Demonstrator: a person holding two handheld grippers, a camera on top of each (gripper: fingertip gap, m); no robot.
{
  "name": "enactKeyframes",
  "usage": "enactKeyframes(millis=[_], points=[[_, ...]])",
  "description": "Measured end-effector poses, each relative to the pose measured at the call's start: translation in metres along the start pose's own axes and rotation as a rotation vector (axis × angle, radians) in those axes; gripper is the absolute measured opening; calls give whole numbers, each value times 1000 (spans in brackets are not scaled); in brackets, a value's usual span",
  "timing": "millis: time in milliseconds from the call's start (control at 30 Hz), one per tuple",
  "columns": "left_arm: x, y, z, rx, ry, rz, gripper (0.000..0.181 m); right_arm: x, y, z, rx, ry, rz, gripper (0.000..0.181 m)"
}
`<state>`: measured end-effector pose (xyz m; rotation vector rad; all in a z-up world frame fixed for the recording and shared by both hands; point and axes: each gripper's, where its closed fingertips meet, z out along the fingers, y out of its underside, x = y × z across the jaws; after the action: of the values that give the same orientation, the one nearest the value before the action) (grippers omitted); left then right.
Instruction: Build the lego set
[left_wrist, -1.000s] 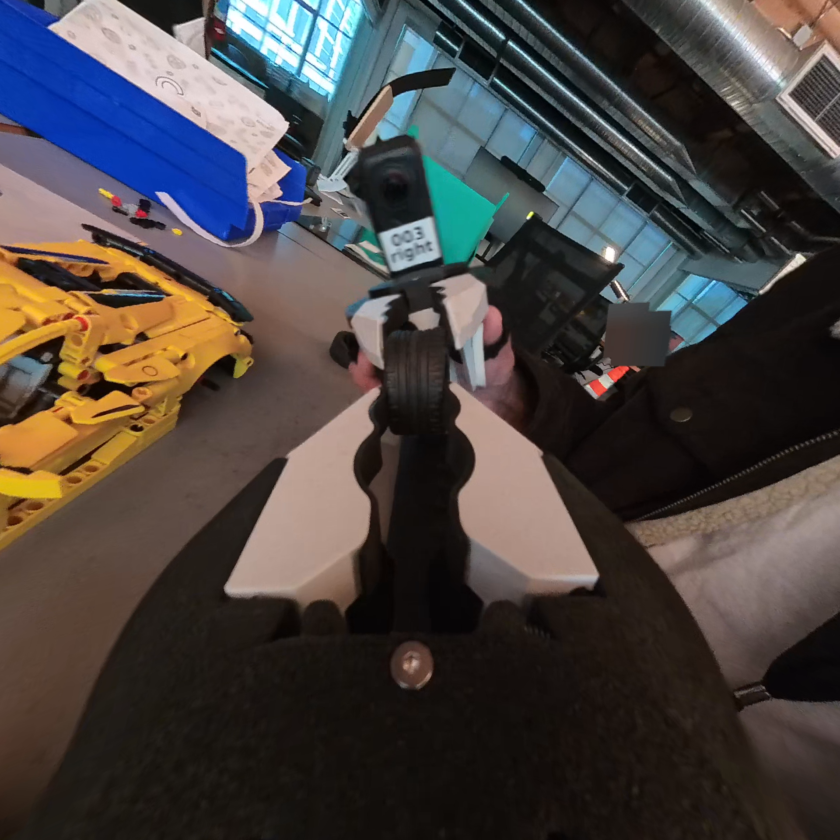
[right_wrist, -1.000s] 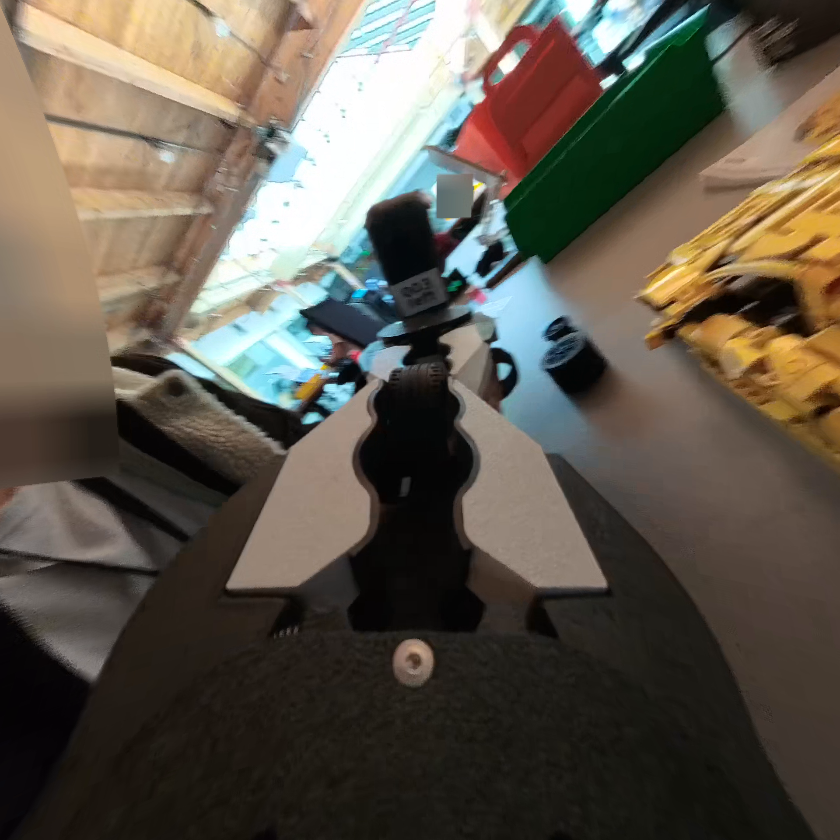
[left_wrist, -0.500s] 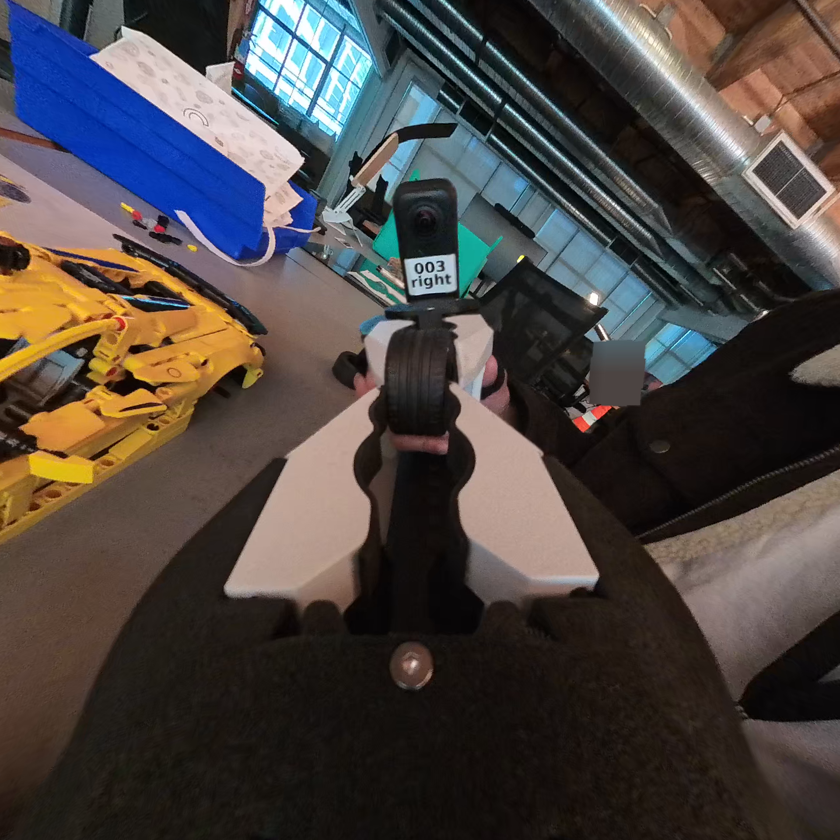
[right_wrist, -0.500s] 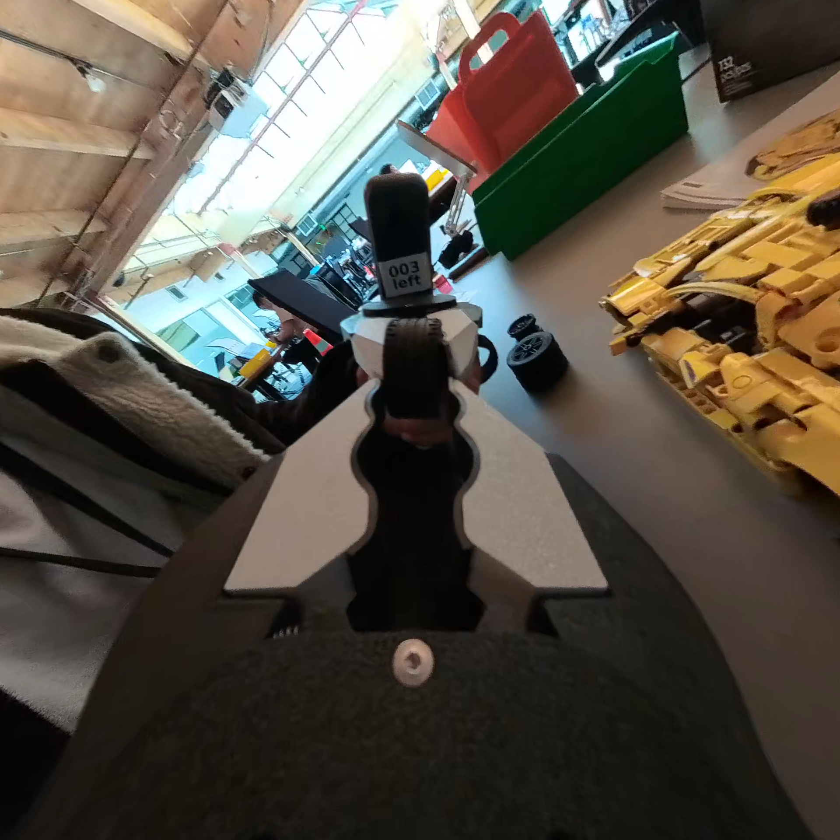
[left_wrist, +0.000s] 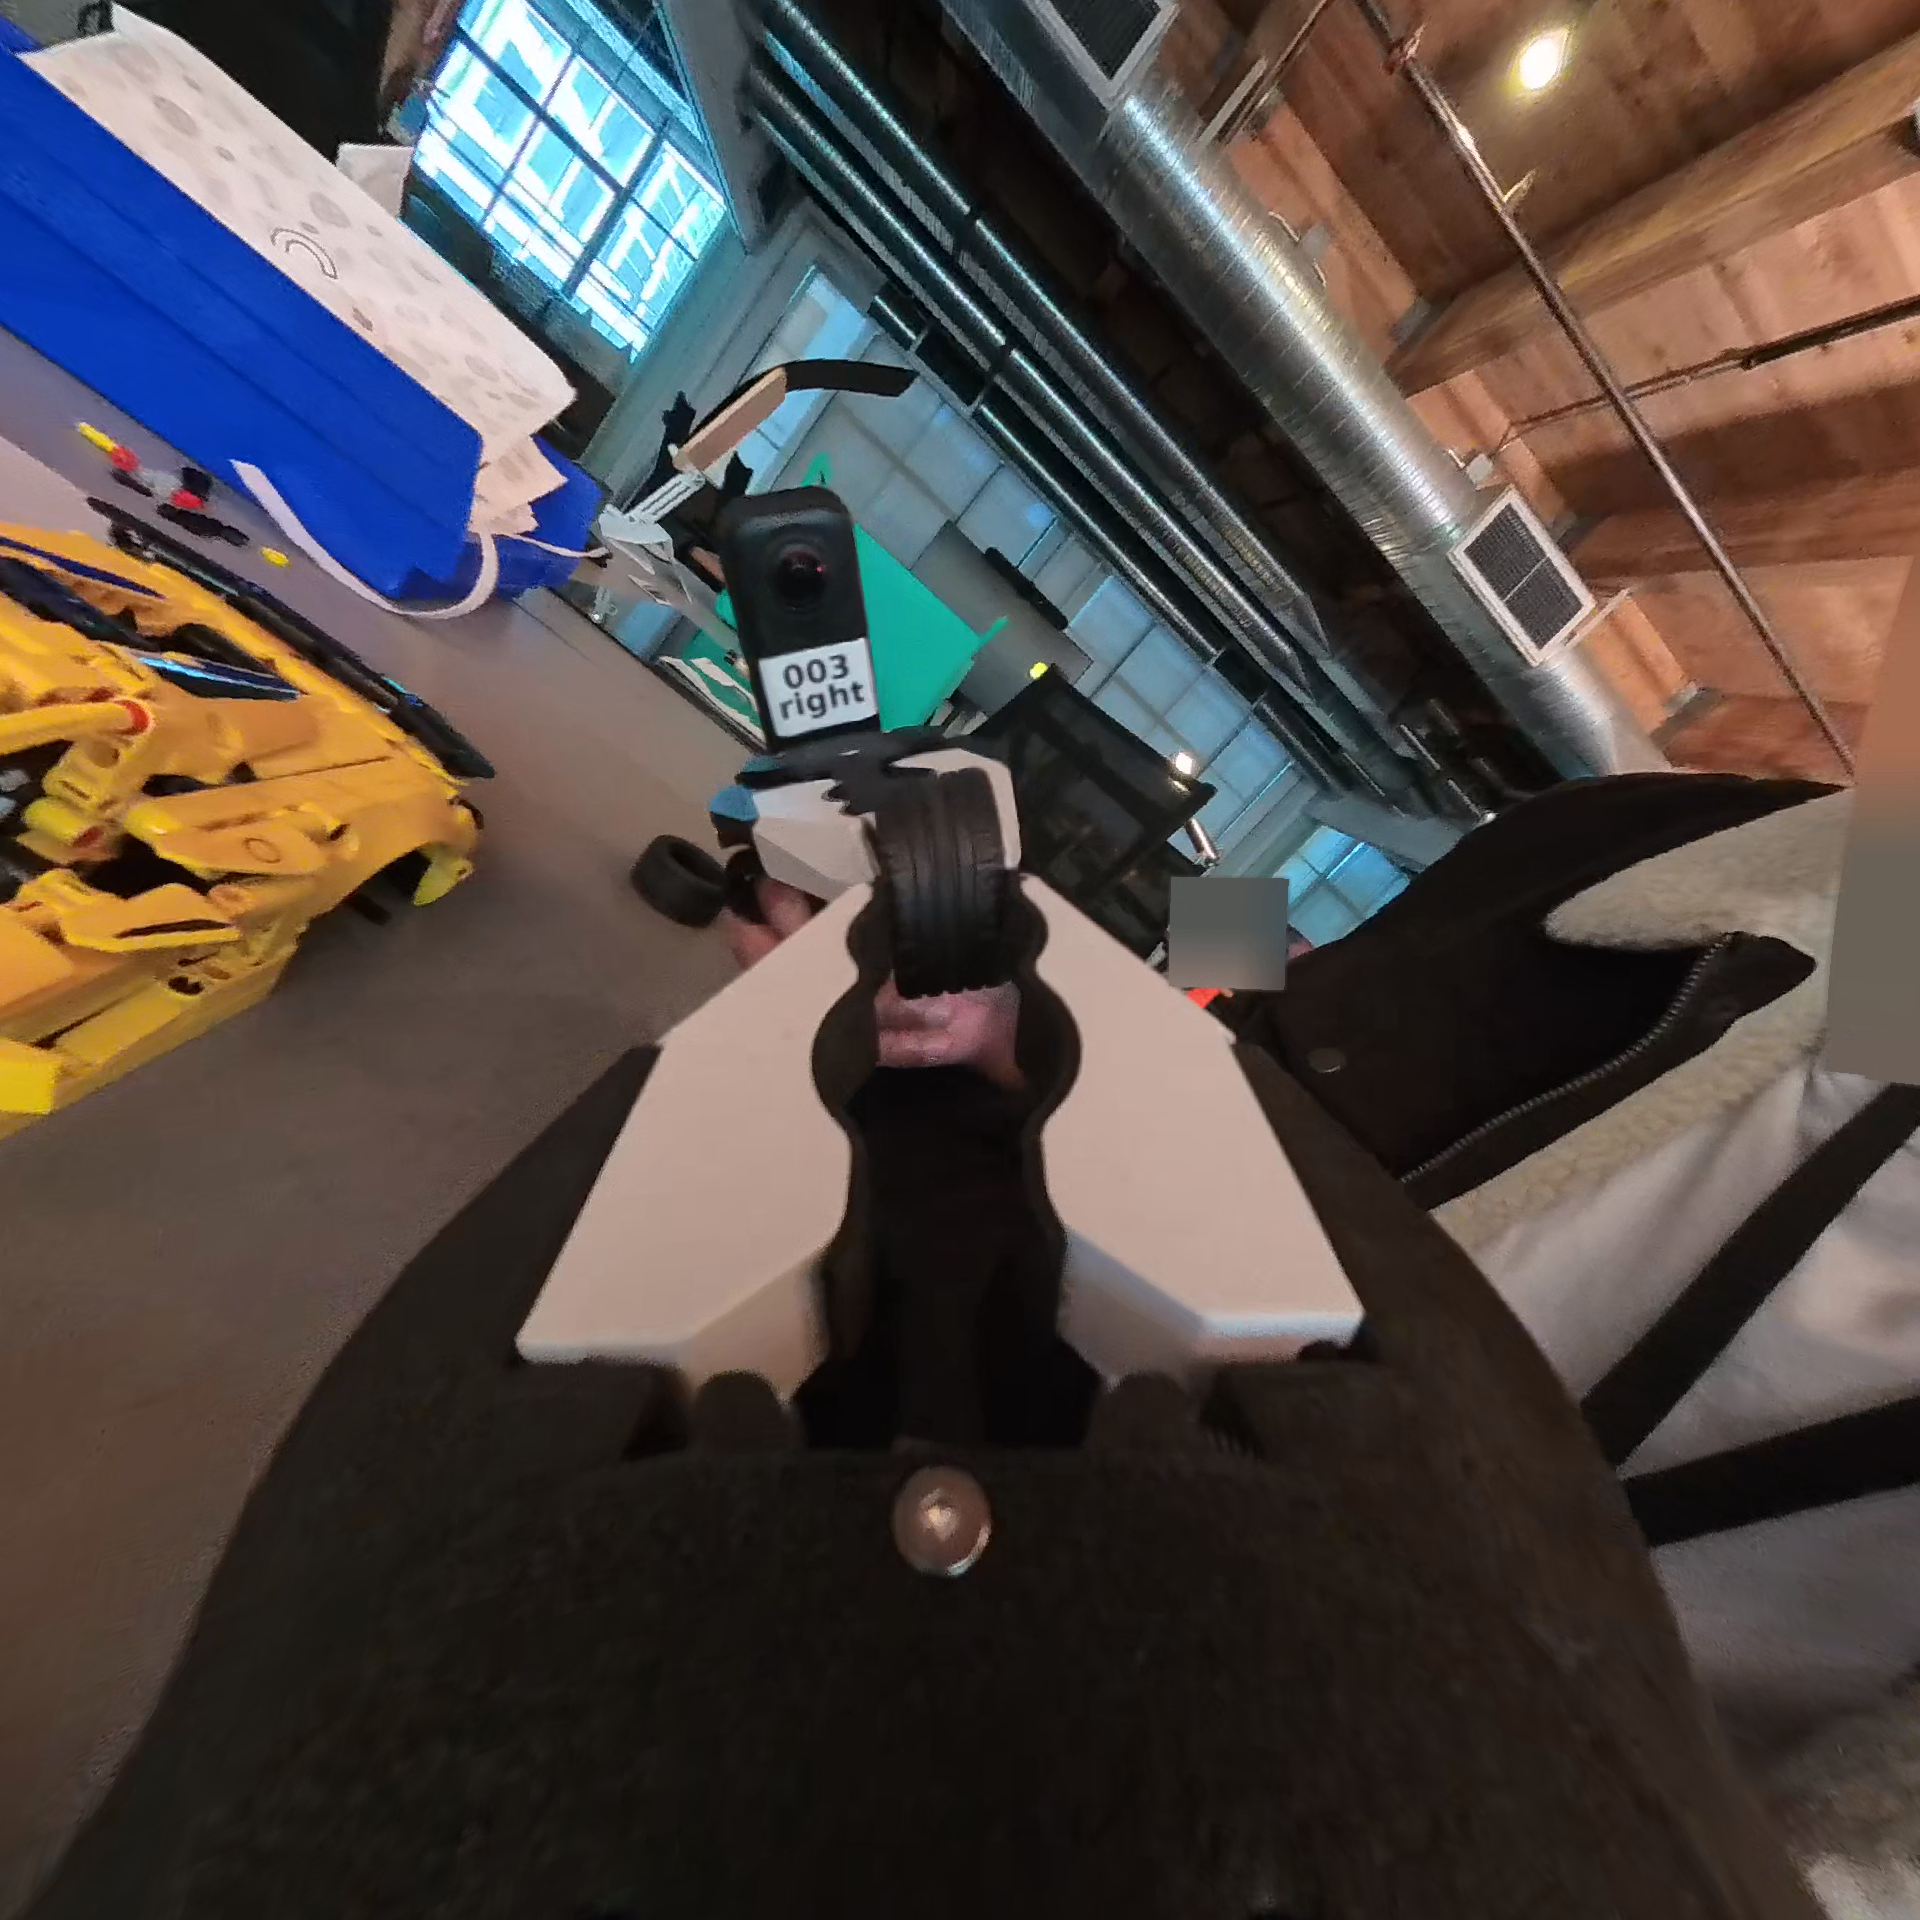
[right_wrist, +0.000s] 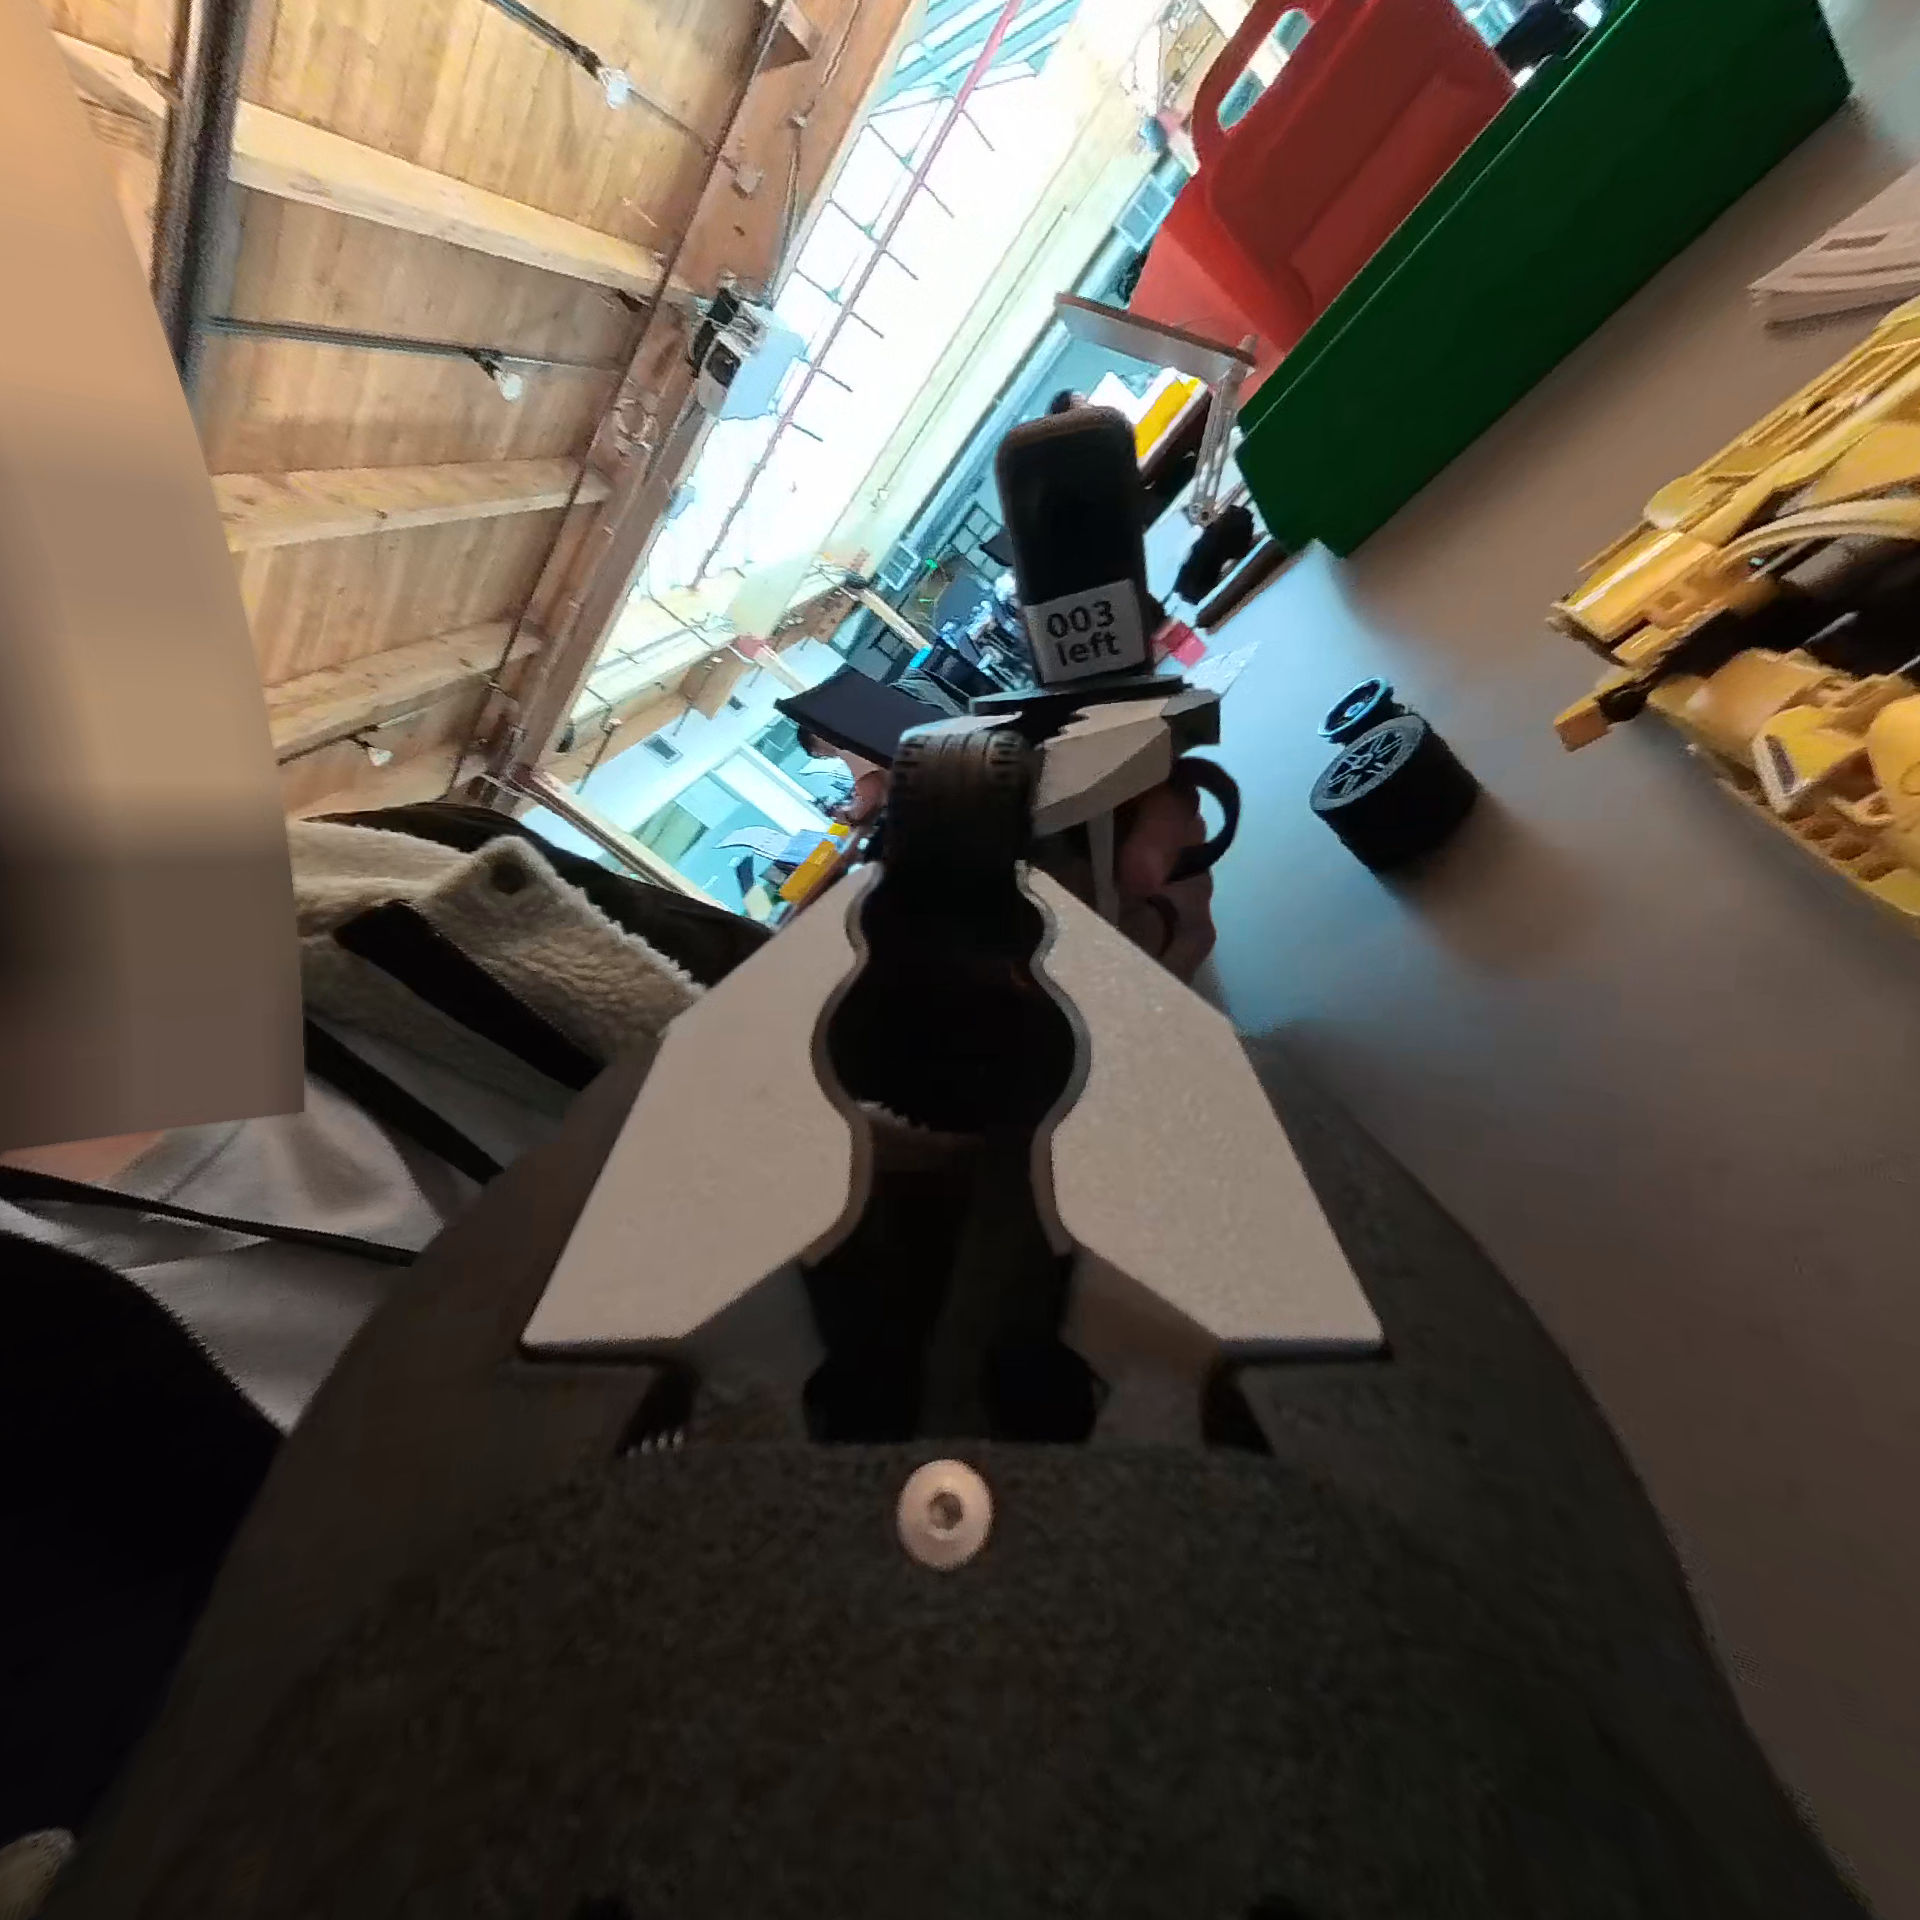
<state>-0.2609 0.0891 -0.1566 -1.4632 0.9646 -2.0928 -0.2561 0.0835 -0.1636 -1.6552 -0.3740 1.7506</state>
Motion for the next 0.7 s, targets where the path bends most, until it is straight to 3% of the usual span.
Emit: enactKeyframes(millis=[267, 333, 500, 700], points=[[18, -3, 0, 31, 144, -87, 21, -18, 1, 3, 13, -158, 88, 21], [14, -5, -1, 42, 128, -96, 22, -13, 1, 5, 13, -93, 31, 21], [-13, -2, -2, 18, -87, 21, 22, 18, -9, -2, 59, 231, -215, 23], [-11, 2, 2, 1, -74, 31, 23, 15, -7, -3, 57, 155, -102, 22]])
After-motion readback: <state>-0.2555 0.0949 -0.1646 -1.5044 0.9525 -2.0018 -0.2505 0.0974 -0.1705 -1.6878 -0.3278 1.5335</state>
